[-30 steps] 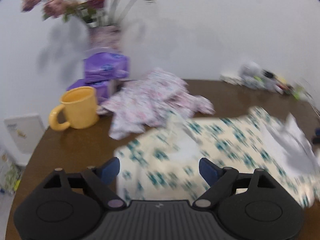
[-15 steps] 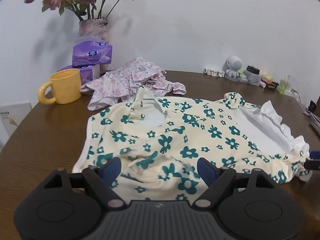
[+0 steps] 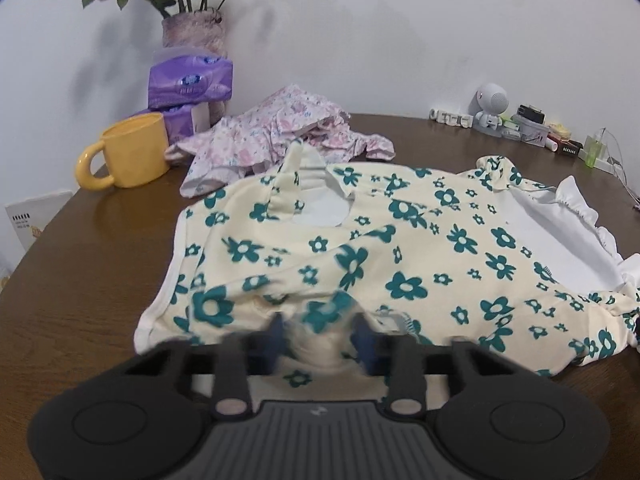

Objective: Fold clothes

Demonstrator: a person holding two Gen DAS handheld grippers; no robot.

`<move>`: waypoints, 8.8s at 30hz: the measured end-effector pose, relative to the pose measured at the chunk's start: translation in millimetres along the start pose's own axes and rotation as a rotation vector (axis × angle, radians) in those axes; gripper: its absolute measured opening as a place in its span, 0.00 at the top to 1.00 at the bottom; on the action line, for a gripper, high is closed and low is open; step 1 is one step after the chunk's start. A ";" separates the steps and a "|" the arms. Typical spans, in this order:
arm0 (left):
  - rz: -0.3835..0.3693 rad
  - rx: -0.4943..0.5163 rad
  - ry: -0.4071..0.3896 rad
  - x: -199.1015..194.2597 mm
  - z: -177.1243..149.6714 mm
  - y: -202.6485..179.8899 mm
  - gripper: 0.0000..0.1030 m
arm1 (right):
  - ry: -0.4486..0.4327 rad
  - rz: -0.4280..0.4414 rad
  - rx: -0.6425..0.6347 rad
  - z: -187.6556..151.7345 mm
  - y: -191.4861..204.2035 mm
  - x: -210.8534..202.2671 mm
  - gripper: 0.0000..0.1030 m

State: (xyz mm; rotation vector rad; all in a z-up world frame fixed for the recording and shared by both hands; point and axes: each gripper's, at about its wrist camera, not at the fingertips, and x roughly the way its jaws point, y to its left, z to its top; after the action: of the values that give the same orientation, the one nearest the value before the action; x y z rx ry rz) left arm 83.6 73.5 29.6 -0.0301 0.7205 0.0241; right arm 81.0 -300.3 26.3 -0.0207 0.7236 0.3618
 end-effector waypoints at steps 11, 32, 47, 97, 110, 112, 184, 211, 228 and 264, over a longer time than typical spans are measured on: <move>-0.014 0.024 -0.069 -37.0 -2.4 10.2 0.99 | -0.019 0.012 -0.027 4.9 4.8 -17.2 0.93; 0.053 -0.067 -0.023 -86.4 -56.1 22.1 0.99 | 0.038 0.018 -0.027 -10.8 10.8 -32.8 0.93; 0.014 -0.131 -0.083 -64.0 -19.9 5.9 0.44 | -0.011 0.000 0.037 -3.6 10.0 -28.4 0.63; 0.110 -0.056 -0.066 -82.4 -44.8 15.9 0.65 | -0.004 -0.038 0.096 -15.6 -4.5 -42.2 0.77; 0.074 -0.078 -0.137 -75.5 -2.6 7.4 0.27 | -0.039 -0.176 0.095 27.2 -63.5 -28.5 0.47; 0.070 -0.080 -0.126 -68.4 4.7 9.0 0.25 | -0.033 -0.184 0.061 42.9 -70.7 -16.2 0.45; 0.040 -0.136 -0.036 73.3 92.5 80.1 0.33 | 0.047 0.010 0.018 222.3 -100.3 182.6 0.56; -0.066 -0.095 0.029 39.6 43.2 7.5 0.27 | 0.086 -0.078 0.112 113.2 -143.4 123.5 0.42; 0.004 -0.044 0.038 46.9 36.2 -4.8 0.27 | 0.030 -0.190 0.009 123.3 -145.7 109.6 0.96; -0.013 -0.117 0.023 81.8 106.8 84.3 0.27 | 0.053 -0.279 0.080 128.7 -151.8 131.2 0.60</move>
State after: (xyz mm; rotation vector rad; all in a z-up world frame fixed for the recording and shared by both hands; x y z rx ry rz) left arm 212.7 162.5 54.2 -0.1470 0.7413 0.0538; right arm 304.6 -382.9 21.7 -0.0548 0.7759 0.0655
